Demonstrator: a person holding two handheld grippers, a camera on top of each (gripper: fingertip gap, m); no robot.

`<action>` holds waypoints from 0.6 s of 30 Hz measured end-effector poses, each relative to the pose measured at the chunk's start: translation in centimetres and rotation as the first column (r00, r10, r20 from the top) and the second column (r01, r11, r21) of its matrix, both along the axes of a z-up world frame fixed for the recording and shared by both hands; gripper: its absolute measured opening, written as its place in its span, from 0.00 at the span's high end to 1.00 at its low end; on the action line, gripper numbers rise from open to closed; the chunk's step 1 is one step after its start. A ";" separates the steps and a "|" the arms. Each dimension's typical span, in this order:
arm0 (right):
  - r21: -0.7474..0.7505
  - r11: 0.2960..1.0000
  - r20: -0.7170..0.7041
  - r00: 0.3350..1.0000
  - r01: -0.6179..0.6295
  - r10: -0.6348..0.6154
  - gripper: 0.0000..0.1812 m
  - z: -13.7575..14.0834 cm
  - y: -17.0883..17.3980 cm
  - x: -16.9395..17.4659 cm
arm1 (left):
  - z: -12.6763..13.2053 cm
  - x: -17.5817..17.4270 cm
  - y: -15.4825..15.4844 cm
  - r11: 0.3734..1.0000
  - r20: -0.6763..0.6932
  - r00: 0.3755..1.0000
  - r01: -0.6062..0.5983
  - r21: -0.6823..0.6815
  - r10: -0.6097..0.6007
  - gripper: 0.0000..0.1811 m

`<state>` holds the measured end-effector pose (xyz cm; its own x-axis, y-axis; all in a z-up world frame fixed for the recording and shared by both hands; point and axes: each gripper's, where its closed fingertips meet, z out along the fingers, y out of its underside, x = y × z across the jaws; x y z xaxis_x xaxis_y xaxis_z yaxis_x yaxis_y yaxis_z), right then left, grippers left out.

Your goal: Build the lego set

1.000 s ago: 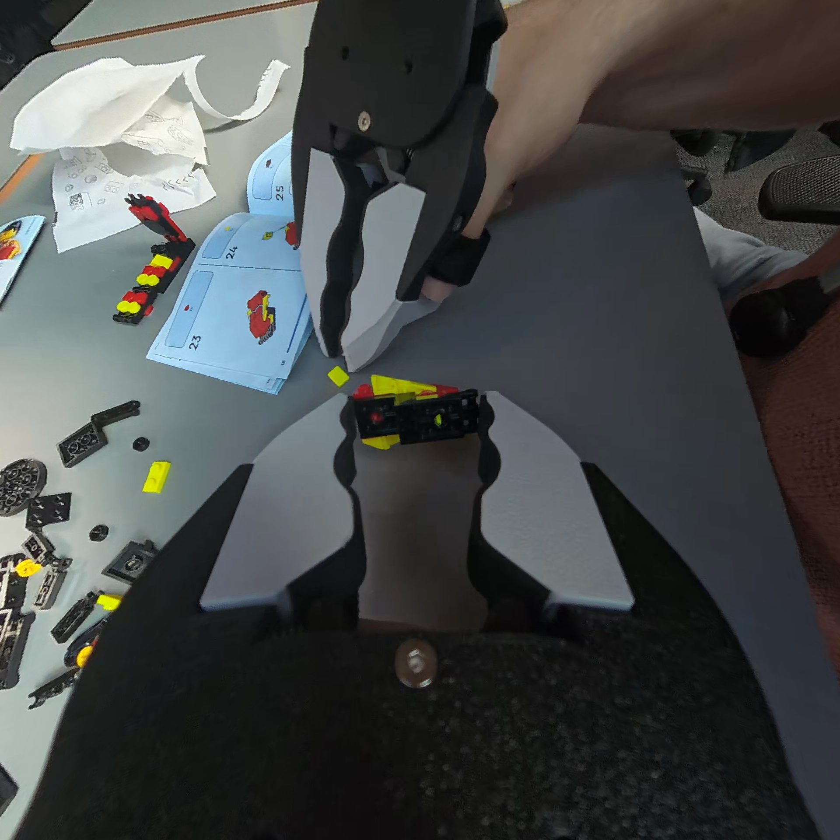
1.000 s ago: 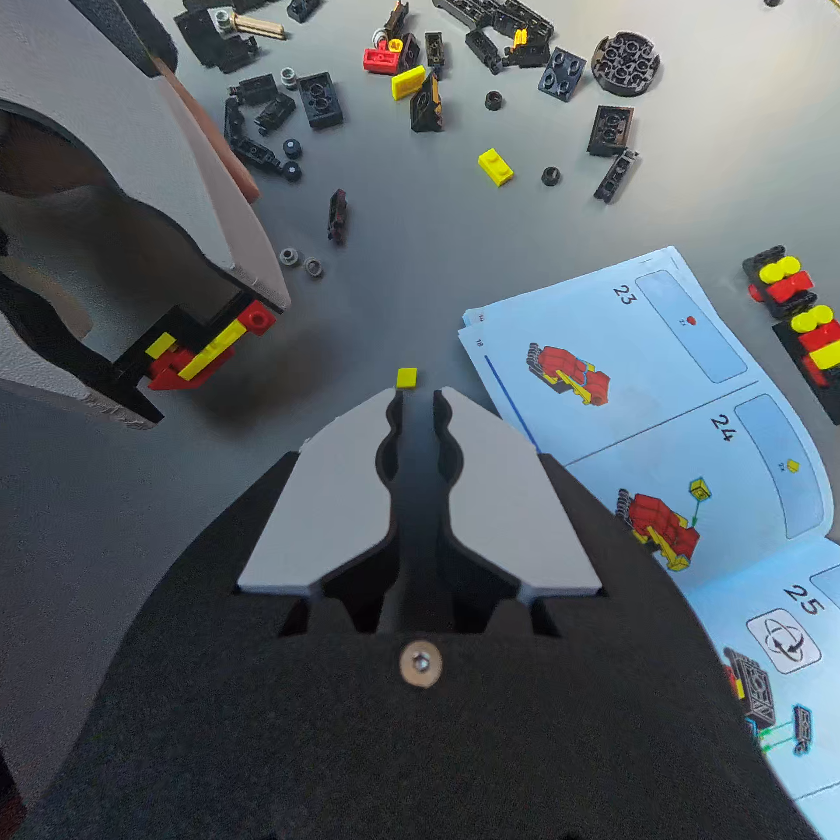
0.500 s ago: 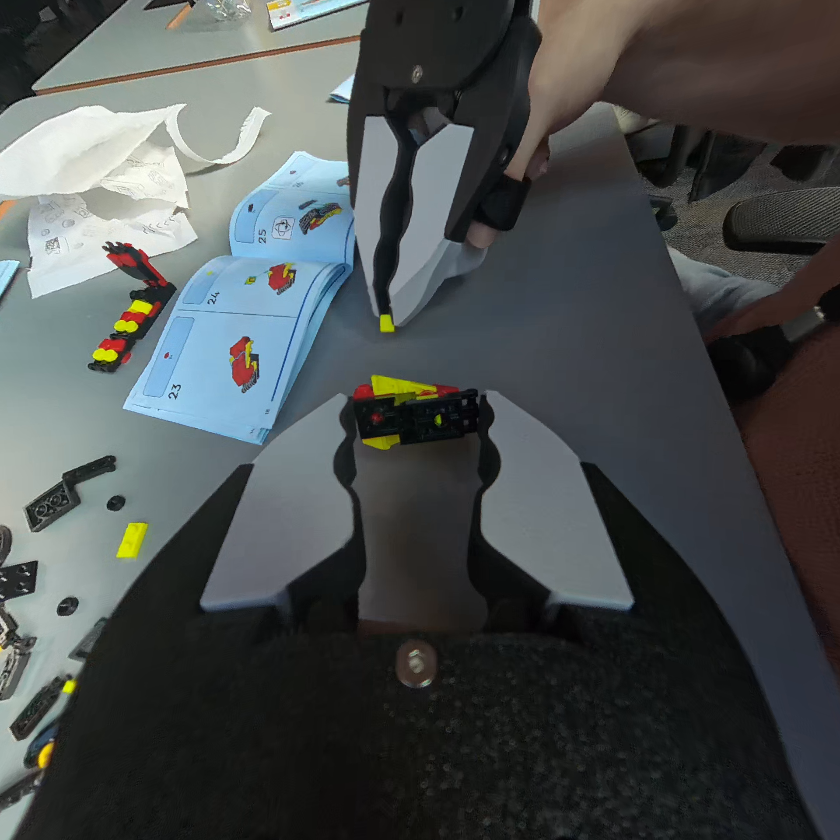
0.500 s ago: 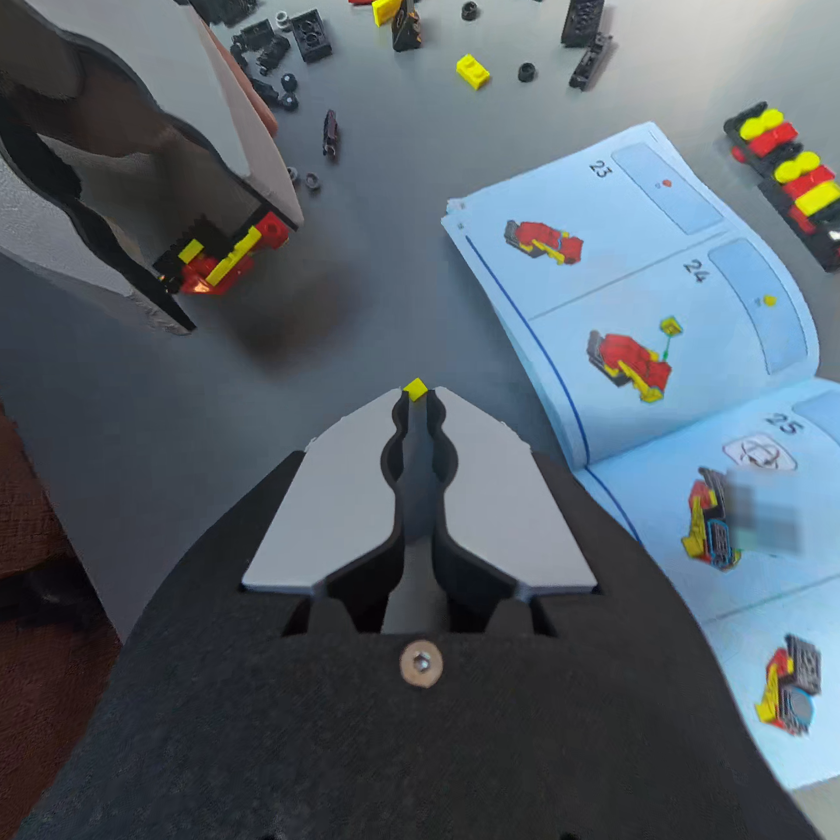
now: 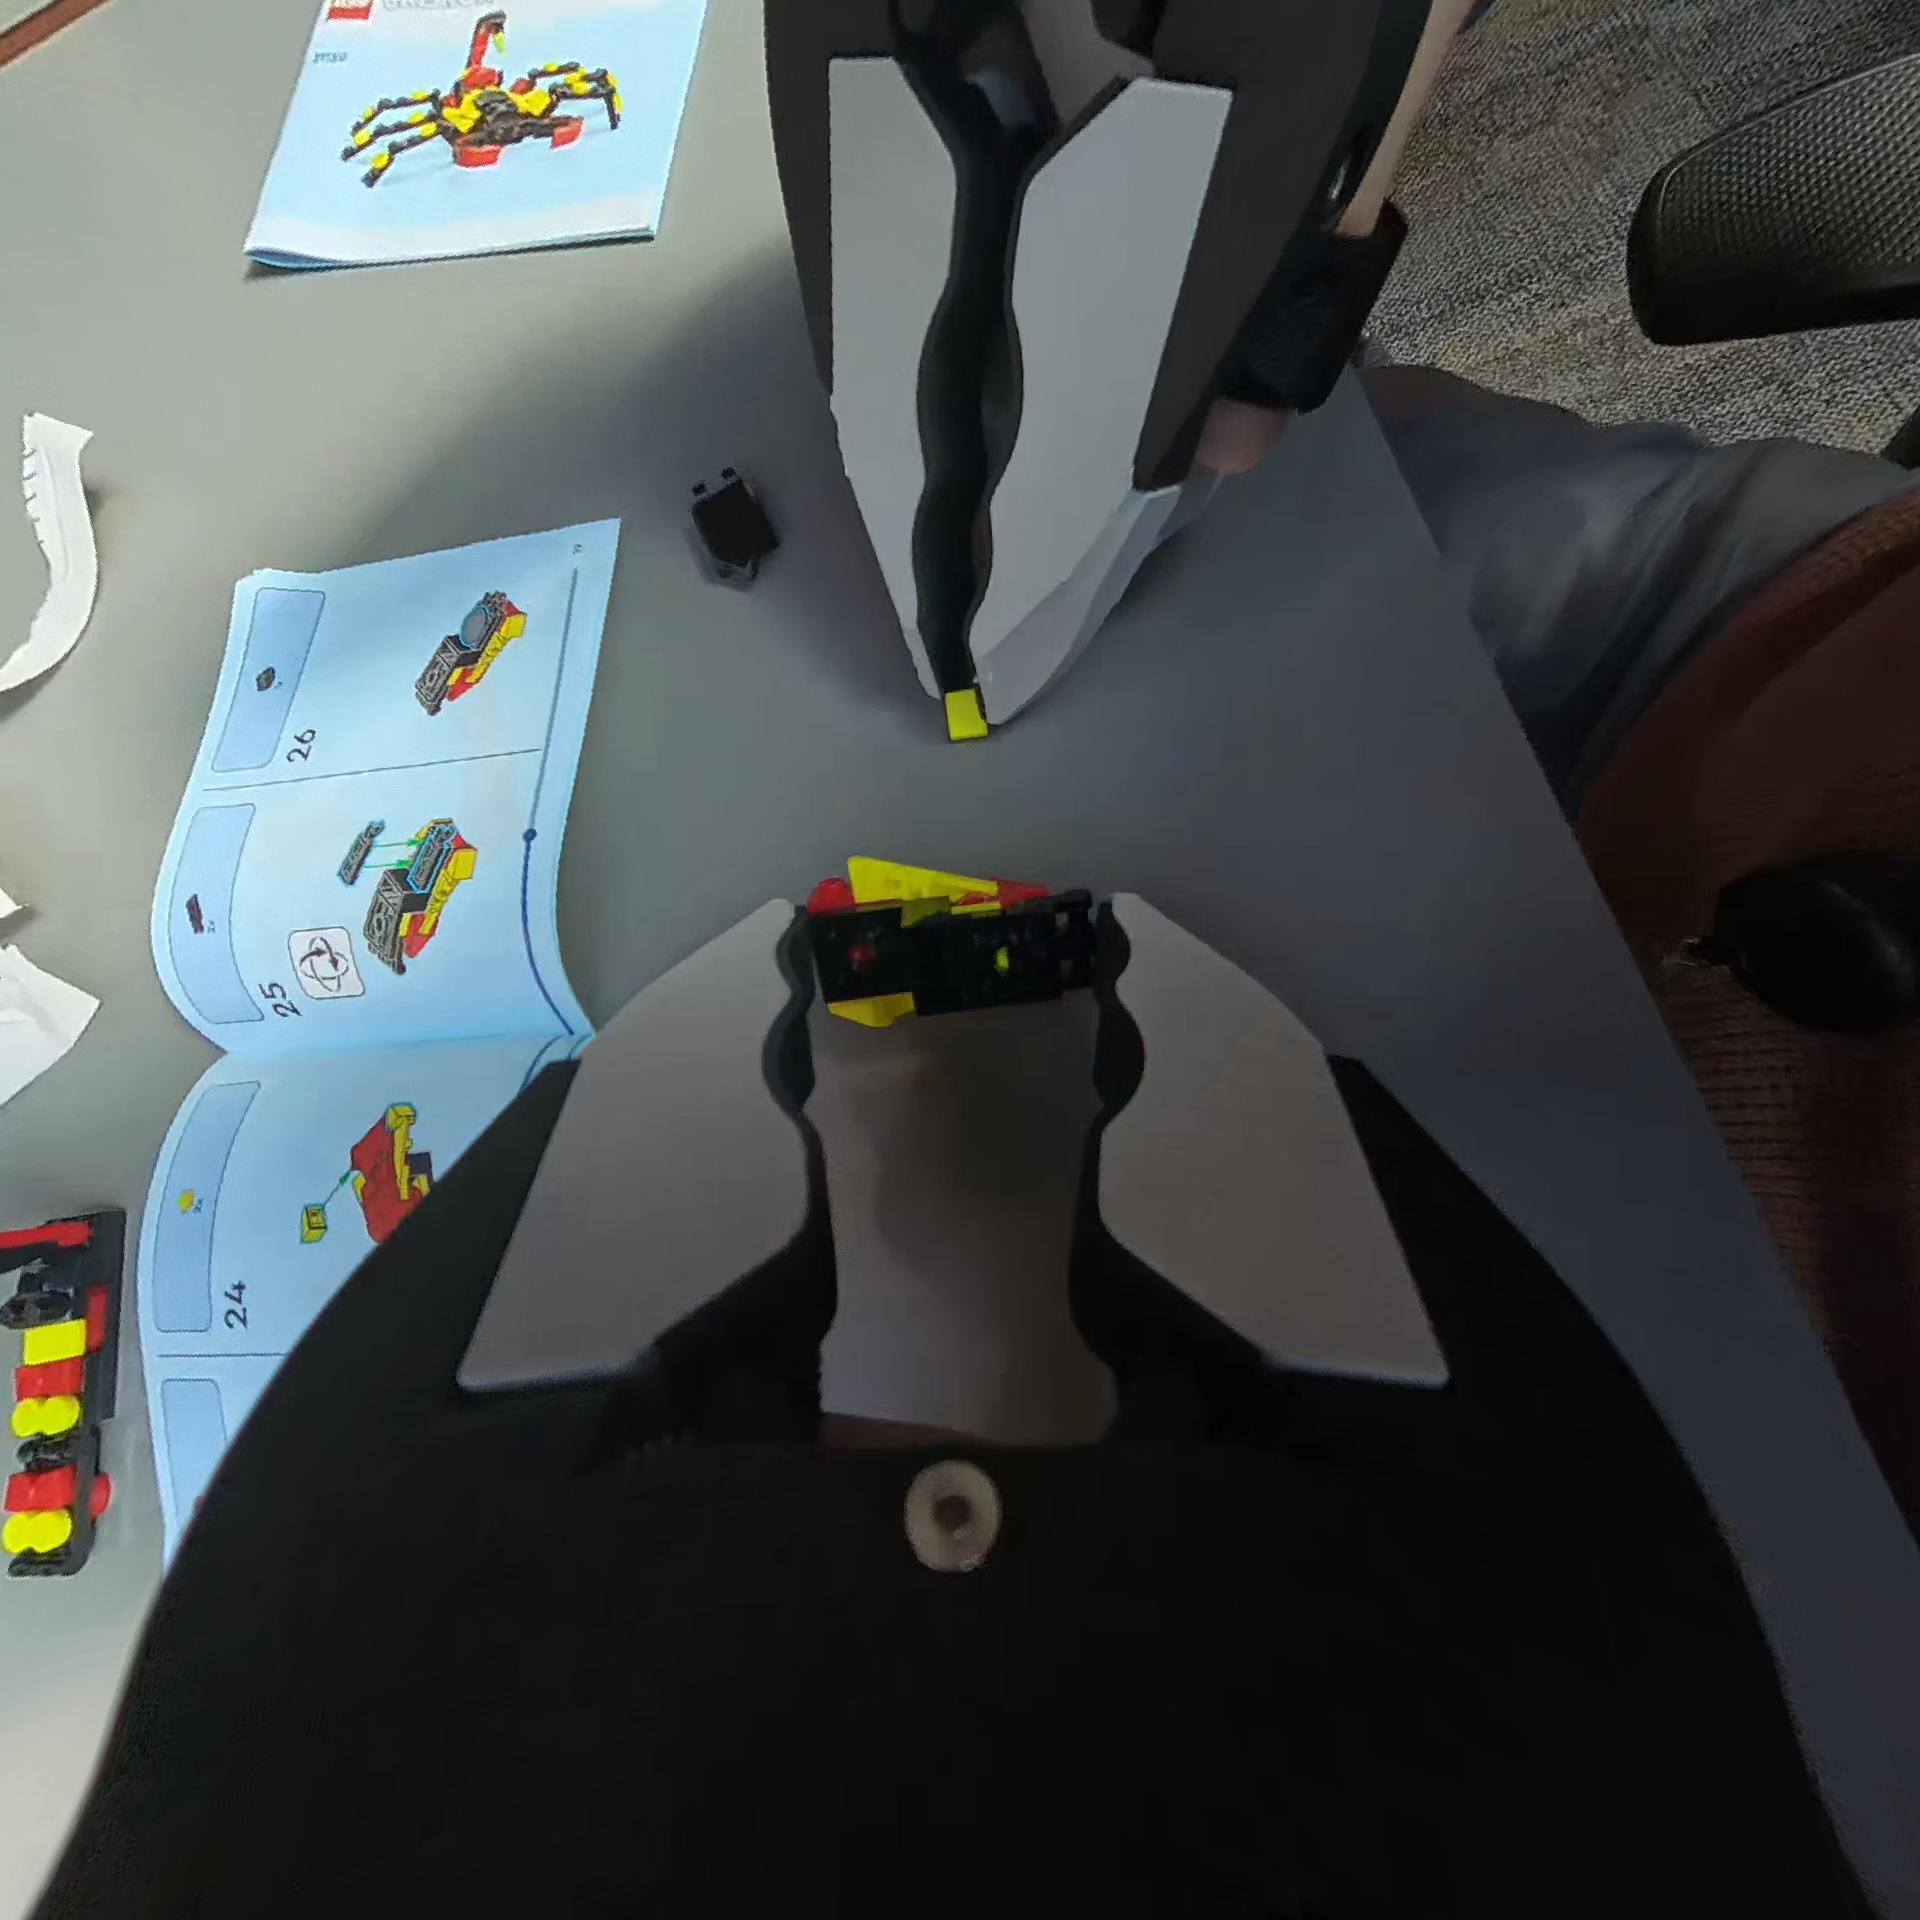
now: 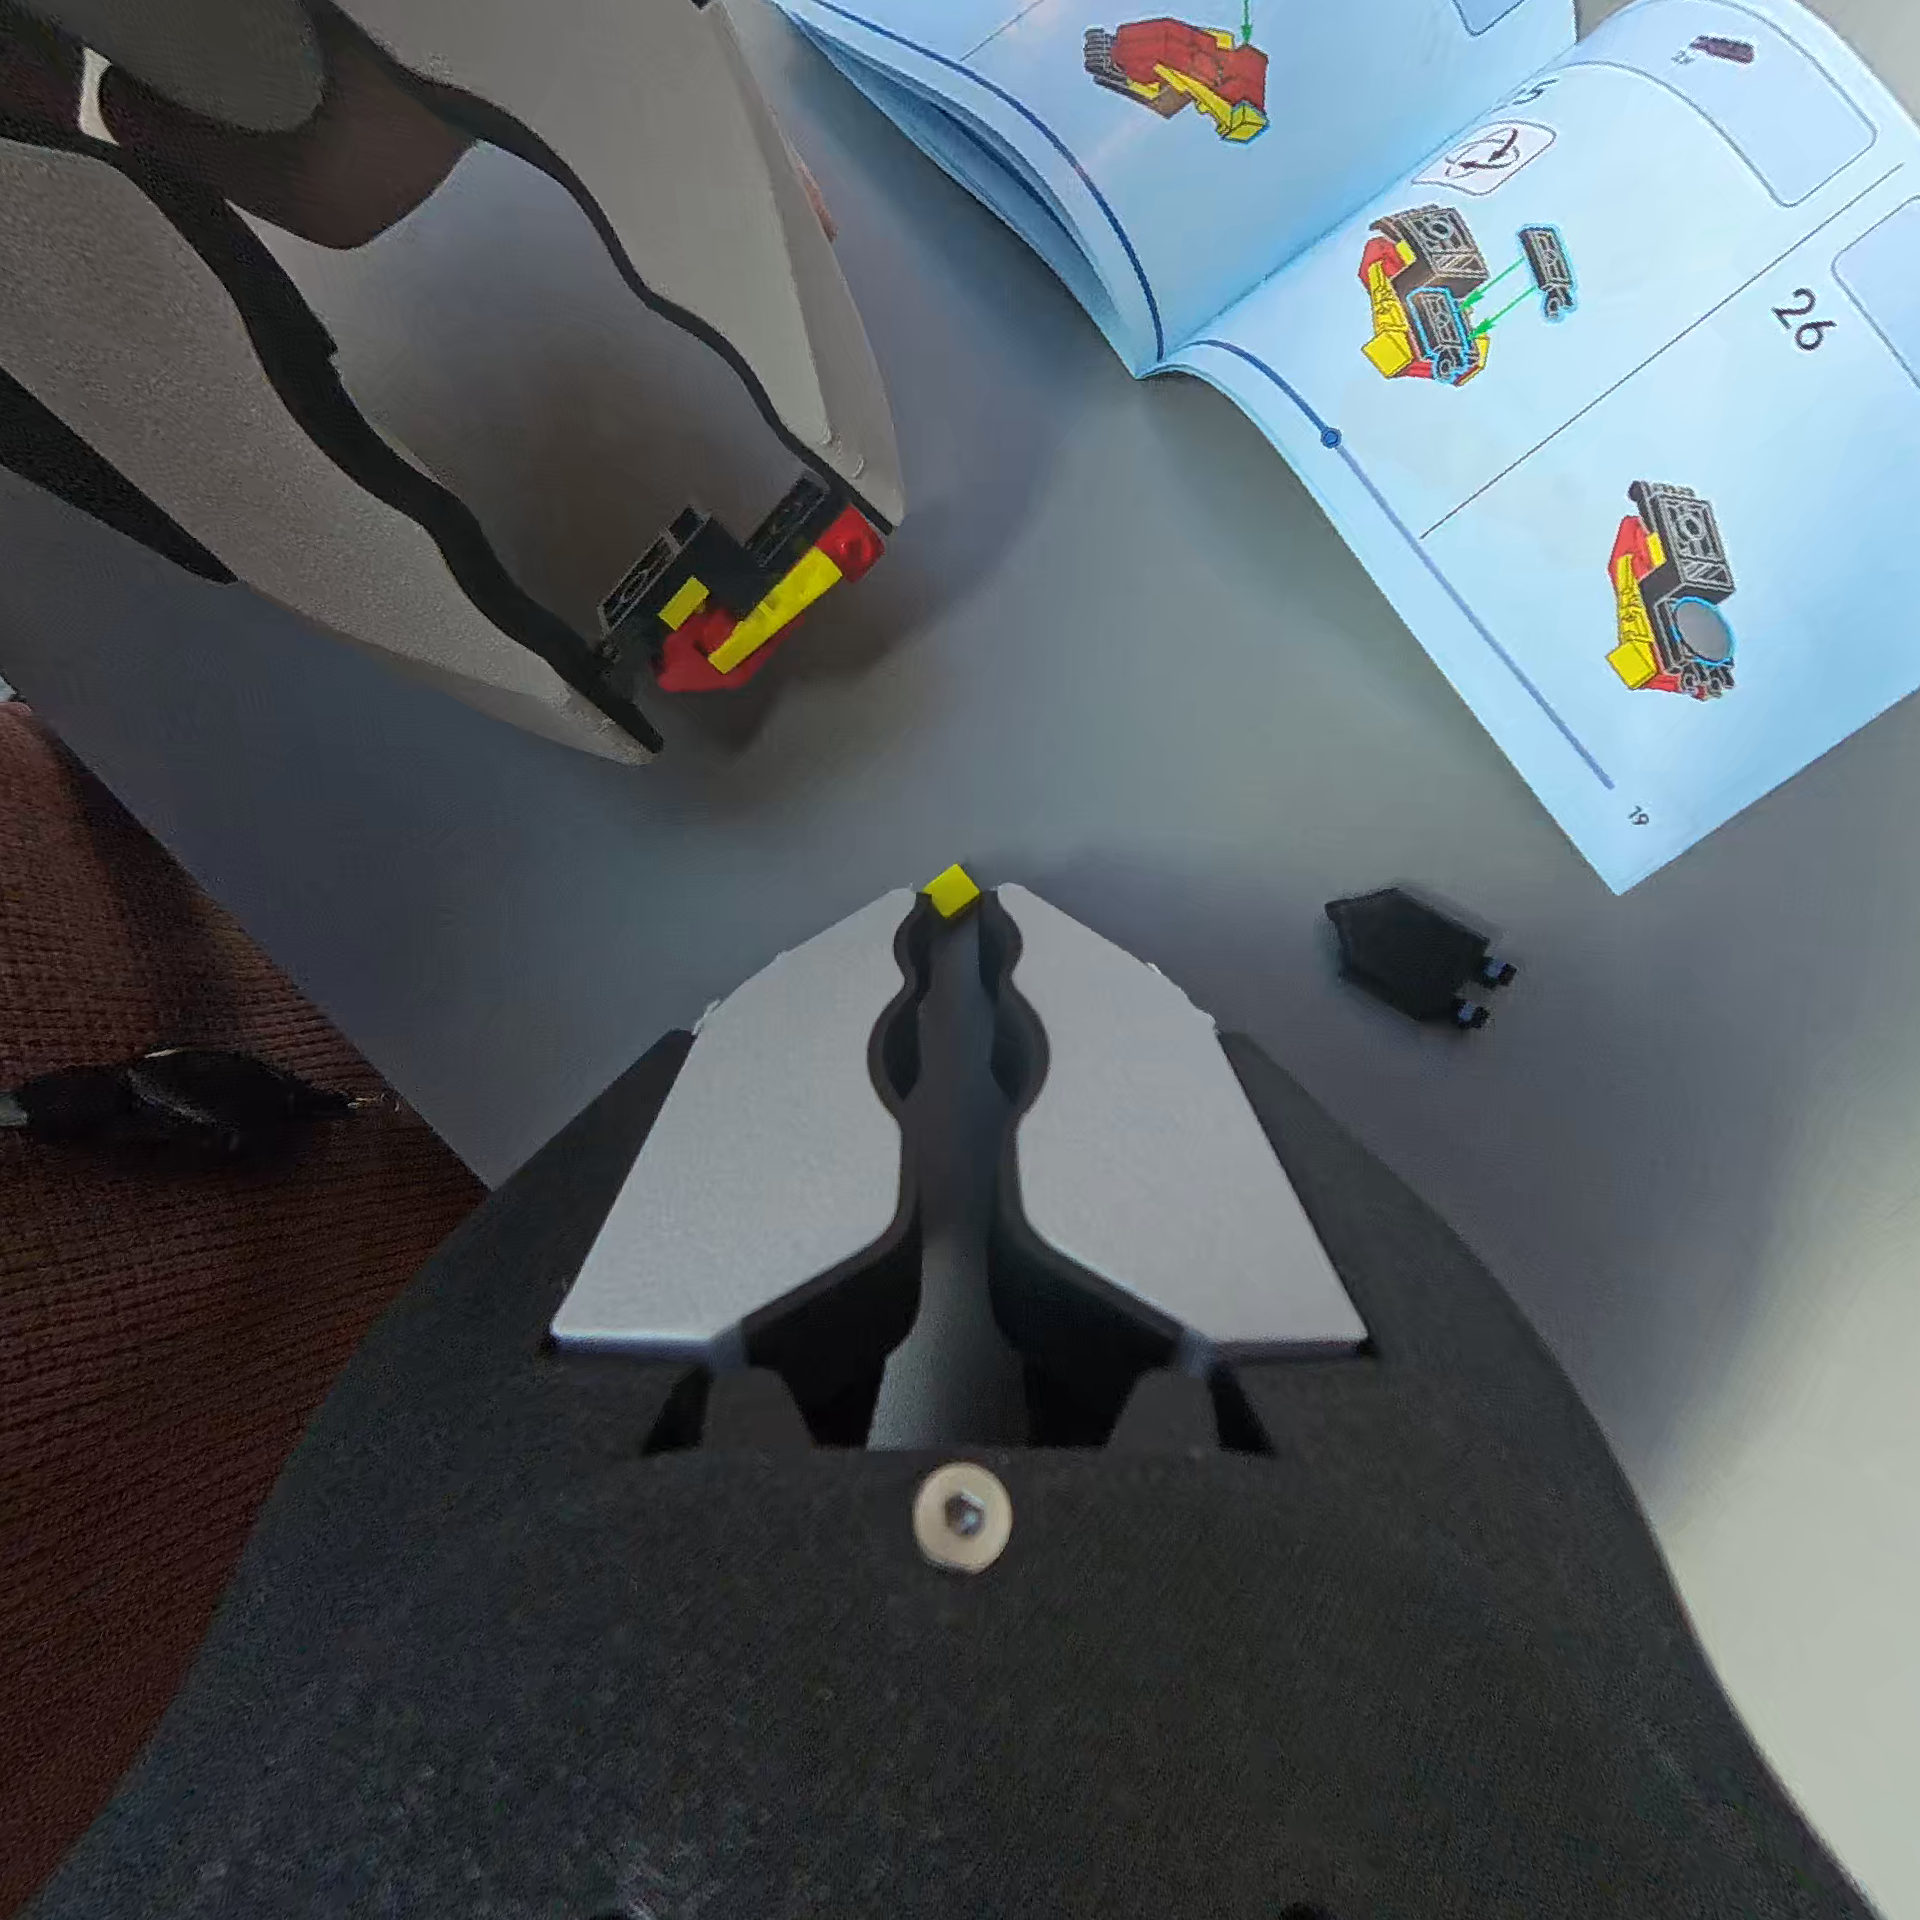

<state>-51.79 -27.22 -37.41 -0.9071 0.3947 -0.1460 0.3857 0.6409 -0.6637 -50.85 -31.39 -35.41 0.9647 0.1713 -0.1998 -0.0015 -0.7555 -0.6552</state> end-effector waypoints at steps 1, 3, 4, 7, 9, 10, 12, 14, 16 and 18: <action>-0.018 1.000 -0.008 1.000 -0.001 0.001 0.95 0.1 0.1 0.0 | 0.2 0.0 0.5 1.000 -0.021 1.000 0.018 0.010 -0.018 0.72; -0.041 0.999 -0.015 1.000 0.013 -0.013 0.95 0.2 0.4 0.1 | 0.4 0.1 1.3 0.998 -0.055 0.997 0.058 0.027 -0.056 0.72; -0.052 0.999 -0.015 1.000 0.011 -0.012 0.93 0.3 0.5 0.2 | 0.6 0.0 1.7 0.997 -0.090 0.994 0.064 0.034 -0.061 0.72; -0.032 0.999 -0.051 0.999 -0.007 0.005 0.89 0.2 1.2 0.3 | 0.1 0.0 2.0 0.993 -0.141 0.983 0.114 -0.019 -0.116 0.72; 0.000 0.998 -0.095 0.994 -0.057 0.056 0.88 0.0 1.7 0.4 | -0.5 0.4 2.2 0.989 -0.081 0.986 0.144 -0.018 -0.145 0.72; 0.024 0.996 -0.135 0.987 -0.084 0.087 0.88 -0.1 1.9 0.2 | -0.5 0.5 2.4 0.988 -0.047 0.987 0.152 0.004 -0.151 0.72; 0.044 0.992 -0.174 0.977 -0.122 0.127 0.88 0.0 1.9 -0.3 | -0.5 0.3 2.5 0.989 -0.007 0.990 0.144 0.033 -0.143 0.71; 0.054 0.991 -0.139 0.982 -0.120 0.127 0.88 0.0 1.5 -0.5 | -0.6 -0.1 2.3 0.992 -0.001 0.992 0.127 0.025 -0.127 0.71; 0.061 0.993 -0.125 0.986 -0.103 0.110 0.89 -0.1 1.1 -0.5 | -0.6 -0.3 2.2 0.993 0.002 0.994 0.113 0.032 -0.113 0.71; 0.056 0.995 -0.120 0.989 -0.085 0.091 0.96 -0.1 0.9 -0.5 | -0.6 -0.3 2.3 0.993 0.001 0.994 0.105 0.048 -0.105 0.71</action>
